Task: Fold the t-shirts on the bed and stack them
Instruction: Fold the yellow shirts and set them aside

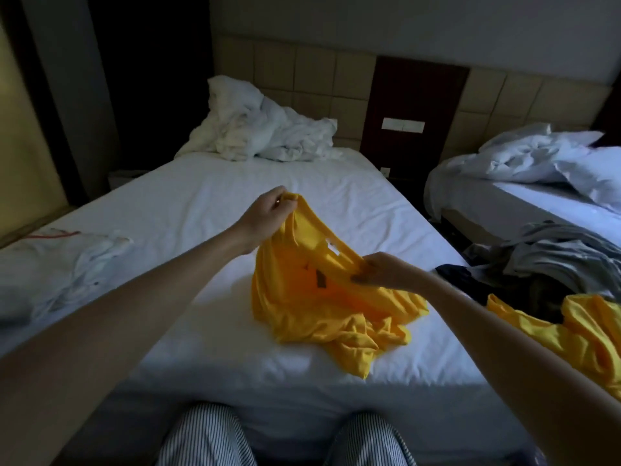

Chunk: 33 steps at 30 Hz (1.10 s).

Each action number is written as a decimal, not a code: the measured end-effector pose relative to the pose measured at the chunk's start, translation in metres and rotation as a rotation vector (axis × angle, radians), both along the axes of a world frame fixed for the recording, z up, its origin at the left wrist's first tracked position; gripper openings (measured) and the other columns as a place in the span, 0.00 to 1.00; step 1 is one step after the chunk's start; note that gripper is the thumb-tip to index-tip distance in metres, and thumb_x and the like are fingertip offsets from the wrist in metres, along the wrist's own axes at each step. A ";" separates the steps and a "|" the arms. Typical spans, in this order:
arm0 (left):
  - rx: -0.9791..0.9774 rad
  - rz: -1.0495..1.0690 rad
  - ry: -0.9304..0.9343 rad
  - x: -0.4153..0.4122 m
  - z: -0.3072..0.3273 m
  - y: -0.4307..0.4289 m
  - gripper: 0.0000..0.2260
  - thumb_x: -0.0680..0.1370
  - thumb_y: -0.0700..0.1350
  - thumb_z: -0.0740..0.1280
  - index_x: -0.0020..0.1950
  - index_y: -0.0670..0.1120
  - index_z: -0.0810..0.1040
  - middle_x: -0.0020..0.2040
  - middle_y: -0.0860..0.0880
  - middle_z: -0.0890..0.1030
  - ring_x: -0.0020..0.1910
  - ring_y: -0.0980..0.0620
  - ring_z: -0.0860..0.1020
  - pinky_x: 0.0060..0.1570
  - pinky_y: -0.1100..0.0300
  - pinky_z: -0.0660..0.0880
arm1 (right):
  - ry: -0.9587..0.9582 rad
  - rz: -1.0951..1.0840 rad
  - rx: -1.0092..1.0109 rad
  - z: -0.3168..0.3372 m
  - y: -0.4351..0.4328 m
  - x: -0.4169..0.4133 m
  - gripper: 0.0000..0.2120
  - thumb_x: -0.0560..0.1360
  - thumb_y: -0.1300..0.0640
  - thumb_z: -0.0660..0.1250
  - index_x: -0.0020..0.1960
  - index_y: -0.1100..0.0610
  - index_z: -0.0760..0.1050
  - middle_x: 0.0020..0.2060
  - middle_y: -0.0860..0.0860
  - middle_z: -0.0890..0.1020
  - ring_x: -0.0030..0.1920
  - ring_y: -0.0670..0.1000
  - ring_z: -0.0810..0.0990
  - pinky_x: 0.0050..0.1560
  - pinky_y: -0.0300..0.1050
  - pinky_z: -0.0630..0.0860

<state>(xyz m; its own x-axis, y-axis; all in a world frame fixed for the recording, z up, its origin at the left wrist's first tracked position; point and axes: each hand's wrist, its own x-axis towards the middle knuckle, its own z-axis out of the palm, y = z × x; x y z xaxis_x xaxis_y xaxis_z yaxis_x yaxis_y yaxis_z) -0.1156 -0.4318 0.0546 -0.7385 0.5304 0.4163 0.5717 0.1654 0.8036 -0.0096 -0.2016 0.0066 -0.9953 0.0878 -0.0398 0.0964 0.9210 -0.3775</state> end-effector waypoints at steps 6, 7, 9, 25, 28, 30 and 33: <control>-0.353 0.284 0.229 -0.023 0.018 -0.044 0.05 0.82 0.47 0.57 0.48 0.48 0.66 0.34 0.48 0.71 0.32 0.49 0.71 0.30 0.56 0.63 | 0.109 -0.199 -0.080 0.045 0.011 0.003 0.10 0.76 0.50 0.67 0.42 0.57 0.76 0.36 0.51 0.74 0.38 0.49 0.71 0.34 0.40 0.65; -0.396 0.300 0.261 -0.026 0.018 -0.048 0.08 0.82 0.49 0.58 0.44 0.48 0.67 0.33 0.48 0.71 0.33 0.48 0.72 0.31 0.56 0.63 | 0.100 -0.222 -0.069 0.049 0.014 0.002 0.13 0.76 0.49 0.66 0.42 0.59 0.76 0.36 0.52 0.73 0.37 0.49 0.71 0.34 0.40 0.64; -0.447 0.285 0.302 -0.029 0.022 -0.055 0.15 0.80 0.53 0.62 0.36 0.49 0.65 0.31 0.50 0.70 0.33 0.48 0.72 0.32 0.56 0.62 | 0.109 -0.233 -0.084 0.054 0.015 0.001 0.17 0.77 0.48 0.64 0.46 0.63 0.78 0.37 0.54 0.74 0.37 0.50 0.71 0.36 0.43 0.65; -0.207 0.204 -0.067 -0.017 0.090 -0.087 0.07 0.81 0.44 0.60 0.56 0.48 0.76 0.47 0.44 0.78 0.47 0.44 0.77 0.51 0.48 0.76 | 0.311 -0.207 -0.275 0.130 0.004 0.008 0.05 0.78 0.58 0.63 0.48 0.59 0.76 0.38 0.52 0.78 0.44 0.56 0.80 0.50 0.47 0.75; -0.205 0.188 -0.100 -0.013 0.091 -0.095 0.06 0.81 0.45 0.61 0.57 0.49 0.75 0.47 0.44 0.78 0.46 0.45 0.78 0.51 0.49 0.77 | 0.308 -0.159 -0.681 0.127 0.004 0.013 0.13 0.82 0.59 0.54 0.48 0.55 0.76 0.45 0.57 0.80 0.50 0.60 0.80 0.56 0.58 0.76; -0.336 0.164 -0.027 -0.011 0.093 -0.101 0.06 0.78 0.51 0.65 0.53 0.50 0.75 0.46 0.46 0.77 0.46 0.47 0.77 0.51 0.52 0.75 | 0.326 -0.132 -0.713 0.130 0.002 0.015 0.12 0.82 0.57 0.53 0.52 0.54 0.75 0.48 0.57 0.80 0.53 0.61 0.79 0.55 0.58 0.76; -0.670 0.115 0.076 -0.012 0.102 -0.106 0.25 0.62 0.69 0.69 0.51 0.55 0.73 0.47 0.53 0.76 0.48 0.51 0.76 0.53 0.55 0.74 | 0.240 -0.074 -0.392 0.142 0.003 0.016 0.15 0.77 0.50 0.62 0.62 0.52 0.70 0.54 0.53 0.78 0.57 0.57 0.77 0.56 0.52 0.74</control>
